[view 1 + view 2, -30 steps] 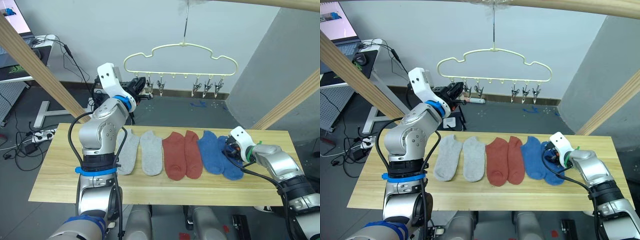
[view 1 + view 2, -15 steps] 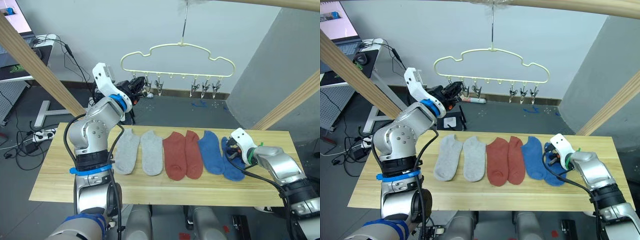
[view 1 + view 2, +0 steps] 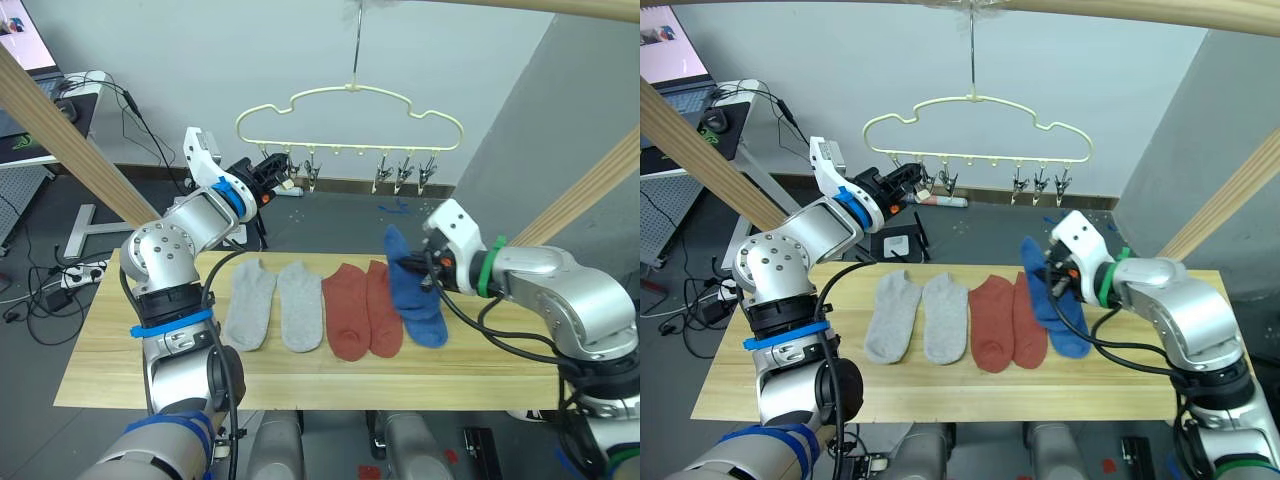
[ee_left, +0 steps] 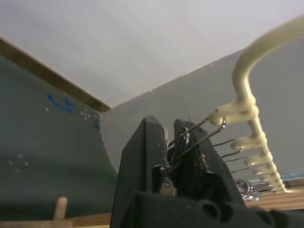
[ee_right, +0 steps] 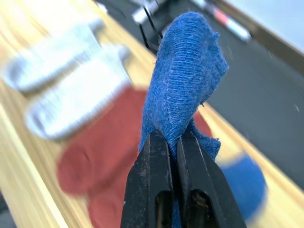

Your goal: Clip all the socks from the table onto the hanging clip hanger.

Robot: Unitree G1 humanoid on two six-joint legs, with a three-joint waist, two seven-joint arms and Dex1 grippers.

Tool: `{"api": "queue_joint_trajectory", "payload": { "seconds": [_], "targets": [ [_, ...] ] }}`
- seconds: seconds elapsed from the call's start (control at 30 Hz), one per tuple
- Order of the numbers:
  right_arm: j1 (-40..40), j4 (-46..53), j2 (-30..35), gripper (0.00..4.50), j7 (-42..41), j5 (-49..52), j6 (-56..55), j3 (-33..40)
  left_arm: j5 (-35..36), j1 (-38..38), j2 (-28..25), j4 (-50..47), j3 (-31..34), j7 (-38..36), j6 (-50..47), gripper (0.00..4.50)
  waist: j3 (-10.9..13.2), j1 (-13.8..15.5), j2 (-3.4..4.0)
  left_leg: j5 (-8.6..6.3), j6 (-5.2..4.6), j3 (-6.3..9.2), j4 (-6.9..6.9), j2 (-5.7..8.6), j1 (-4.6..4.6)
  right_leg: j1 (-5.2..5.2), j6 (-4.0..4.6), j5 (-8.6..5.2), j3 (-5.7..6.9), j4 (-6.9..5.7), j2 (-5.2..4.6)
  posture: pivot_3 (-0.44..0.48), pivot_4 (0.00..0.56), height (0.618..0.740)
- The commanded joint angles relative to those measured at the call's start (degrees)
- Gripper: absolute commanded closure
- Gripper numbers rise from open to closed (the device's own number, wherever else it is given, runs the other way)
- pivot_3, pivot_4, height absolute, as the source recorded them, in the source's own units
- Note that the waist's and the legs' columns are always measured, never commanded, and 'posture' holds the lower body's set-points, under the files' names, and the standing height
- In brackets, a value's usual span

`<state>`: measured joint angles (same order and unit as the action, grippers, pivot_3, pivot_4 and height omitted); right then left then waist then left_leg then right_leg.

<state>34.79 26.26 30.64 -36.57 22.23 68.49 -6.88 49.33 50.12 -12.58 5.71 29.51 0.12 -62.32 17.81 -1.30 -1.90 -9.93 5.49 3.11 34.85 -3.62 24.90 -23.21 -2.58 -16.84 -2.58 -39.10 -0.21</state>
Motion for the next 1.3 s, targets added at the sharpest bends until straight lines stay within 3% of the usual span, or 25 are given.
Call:
{"api": "queue_joint_trajectory", "payload": {
  "seconds": [0.03, 0.27, 0.47, 1.3],
  "targets": [
    [3.09, -1.84, -3.86, 4.45, 2.04, -0.18, -1.96, -3.17, 2.69, 0.36, -0.49, 1.85, 3.23, 3.24, -2.52, 4.23, -0.02, -0.31, 0.01, 0.02, 0.03, 0.0, 0.0, 0.0, 0.0, 0.0, 0.0, 0.0, 0.01, 0.0, 0.0, 0.051, 0.263, 0.74],
    [9.13, -15.51, -12.71, 4.45, 4.09, -4.4, -11.09, -8.92, 7.21, 0.66, -1.5, 2.69, 5.35, 7.32, -7.76, 4.23, -0.04, -0.53, -0.01, 0.08, 0.14, 0.01, 0.0, -0.02, -0.01, -0.04, 0.02, 0.01, 0.02, -0.12, 0.0, 0.074, 0.26, 0.74],
    [12.66, -23.07, -16.54, 4.45, 2.92, -6.43, -16.51, -10.85, 9.79, 0.81, -1.83, 2.93, 6.14, 9.51, -9.09, 4.23, -0.05, -0.36, -0.02, 0.09, 0.16, 0.02, 0.0, -0.02, -0.04, -0.09, 0.02, 0.01, 0.04, -0.34, -0.01, 0.097, 0.257, 0.74],
    [20.18, -33.75, -21.81, 4.45, -0.75, -9.19, -22.95, -11.76, 11.61, -0.93, -2.26, 1.26, 4.22, 10.33, -7.94, 4.23, -0.05, -0.25, -0.02, 0.15, 0.25, 0.05, 0.0, -0.03, -0.09, -0.14, 0.03, 0.01, 0.06, -0.57, -0.01, 0.133, 0.256, 0.74]
  ]
}}
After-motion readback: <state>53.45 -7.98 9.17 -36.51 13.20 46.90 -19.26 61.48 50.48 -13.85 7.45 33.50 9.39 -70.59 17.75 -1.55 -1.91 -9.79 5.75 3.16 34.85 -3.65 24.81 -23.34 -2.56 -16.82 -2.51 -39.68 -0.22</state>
